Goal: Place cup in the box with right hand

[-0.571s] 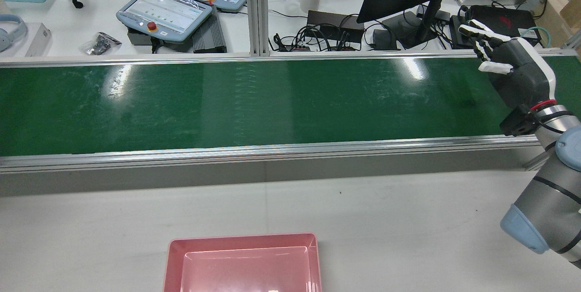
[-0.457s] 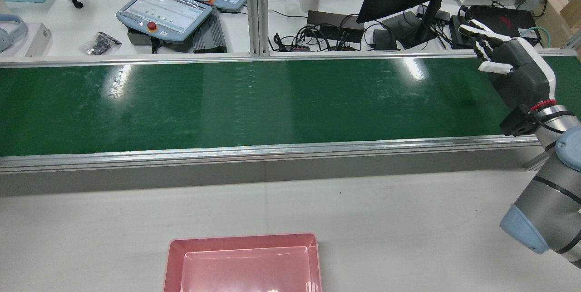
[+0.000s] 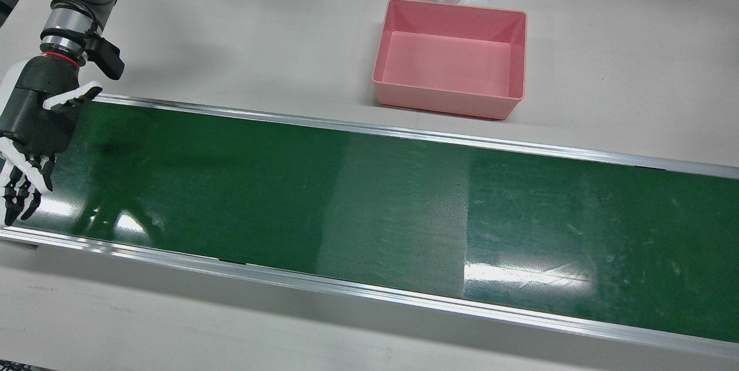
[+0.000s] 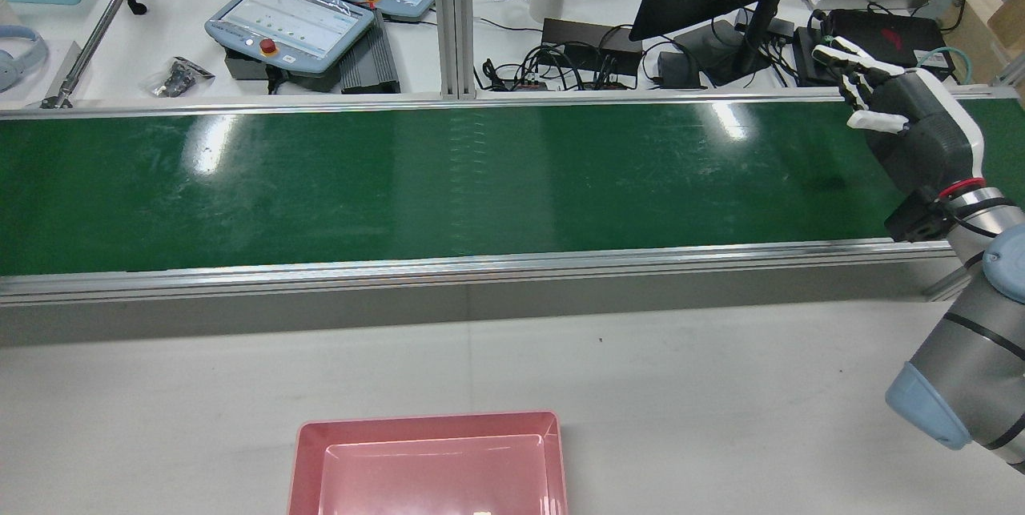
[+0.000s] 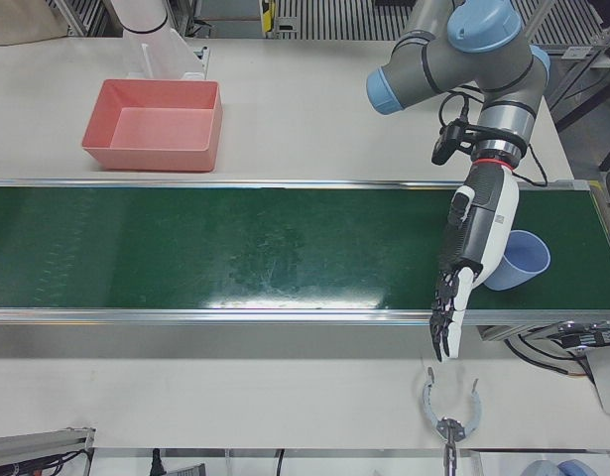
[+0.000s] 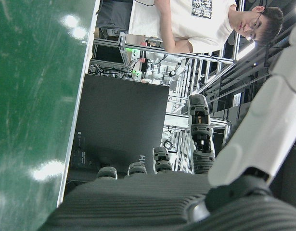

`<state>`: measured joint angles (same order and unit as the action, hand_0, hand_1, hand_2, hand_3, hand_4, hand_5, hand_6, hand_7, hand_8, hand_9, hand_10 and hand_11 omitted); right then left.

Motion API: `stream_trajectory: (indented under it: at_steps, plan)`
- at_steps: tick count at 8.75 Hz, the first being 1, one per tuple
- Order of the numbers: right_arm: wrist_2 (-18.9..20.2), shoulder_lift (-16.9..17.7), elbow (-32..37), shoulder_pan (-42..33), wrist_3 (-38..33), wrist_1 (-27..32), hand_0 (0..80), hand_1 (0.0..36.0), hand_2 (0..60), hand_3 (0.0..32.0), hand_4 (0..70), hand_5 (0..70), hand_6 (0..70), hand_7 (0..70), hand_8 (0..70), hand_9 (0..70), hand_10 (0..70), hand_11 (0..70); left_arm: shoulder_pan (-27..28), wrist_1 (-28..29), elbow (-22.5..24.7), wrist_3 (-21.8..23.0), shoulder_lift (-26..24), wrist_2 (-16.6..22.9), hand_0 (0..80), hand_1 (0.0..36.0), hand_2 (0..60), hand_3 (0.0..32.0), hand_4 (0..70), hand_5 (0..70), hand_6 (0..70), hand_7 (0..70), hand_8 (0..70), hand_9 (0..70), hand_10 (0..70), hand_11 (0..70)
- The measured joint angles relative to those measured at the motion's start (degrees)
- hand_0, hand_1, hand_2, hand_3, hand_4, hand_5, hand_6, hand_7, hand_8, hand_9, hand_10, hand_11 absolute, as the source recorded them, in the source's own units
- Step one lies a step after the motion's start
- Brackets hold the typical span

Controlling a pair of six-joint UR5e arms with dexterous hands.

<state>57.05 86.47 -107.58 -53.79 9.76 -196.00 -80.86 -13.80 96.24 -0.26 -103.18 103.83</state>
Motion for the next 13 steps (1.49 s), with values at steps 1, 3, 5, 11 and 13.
stream_trajectory:
  at_steps: [1, 3, 5, 11, 13]
  plan:
    - [-0.01, 0.02, 0.00, 0.00, 0.00, 0.00, 50.0, 0.2, 0.0, 6.4, 25.3, 2.4, 2.1, 14.9, 0.9, 2.5, 0.0, 0.0, 0.00, 0.00, 0.00, 0.00, 0.00, 0.01, 0.0, 0.0, 0.0, 0.0, 0.0, 0.0, 0.0, 0.0, 0.0, 0.0, 0.0, 0.0]
    - [-0.01, 0.07, 0.00, -0.01, 0.00, 0.00, 50.1, 0.1, 0.0, 6.4, 25.2, 2.5, 2.0, 14.8, 1.0, 2.5, 0.0, 0.0, 0.00, 0.00, 0.00, 0.00, 0.00, -0.01, 0.0, 0.0, 0.0, 0.0, 0.0, 0.0, 0.0, 0.0, 0.0, 0.0, 0.0, 0.0]
    - [-0.01, 0.09, 0.00, -0.03, 0.00, 0.00, 49.9, 0.1, 0.0, 6.2, 25.4, 2.4, 2.1, 15.1, 1.0, 2.6, 0.0, 0.0, 0.00, 0.00, 0.00, 0.00, 0.00, 0.00, 0.0, 0.0, 0.0, 0.0, 0.0, 0.0, 0.0, 0.0, 0.0, 0.0, 0.0, 0.0]
    - [-0.01, 0.08, -0.06, 0.00, 0.00, 0.00, 50.0, 0.4, 0.0, 5.6, 24.4, 2.4, 1.5, 11.3, 0.0, 0.8, 0.0, 0.0, 0.00, 0.00, 0.00, 0.00, 0.00, 0.03, 0.0, 0.0, 0.0, 0.0, 0.0, 0.0, 0.0, 0.0, 0.0, 0.0, 0.0, 0.0]
    - [-0.06, 0.03, -0.06, 0.06, 0.00, 0.03, 49.7, 0.1, 0.0, 5.0, 21.7, 2.5, 1.1, 8.1, 0.0, 0.2, 0.0, 0.8, 0.00, 0.00, 0.00, 0.00, 0.00, 0.02, 0.0, 0.0, 0.0, 0.0, 0.0, 0.0, 0.0, 0.0, 0.0, 0.0, 0.0, 0.0]
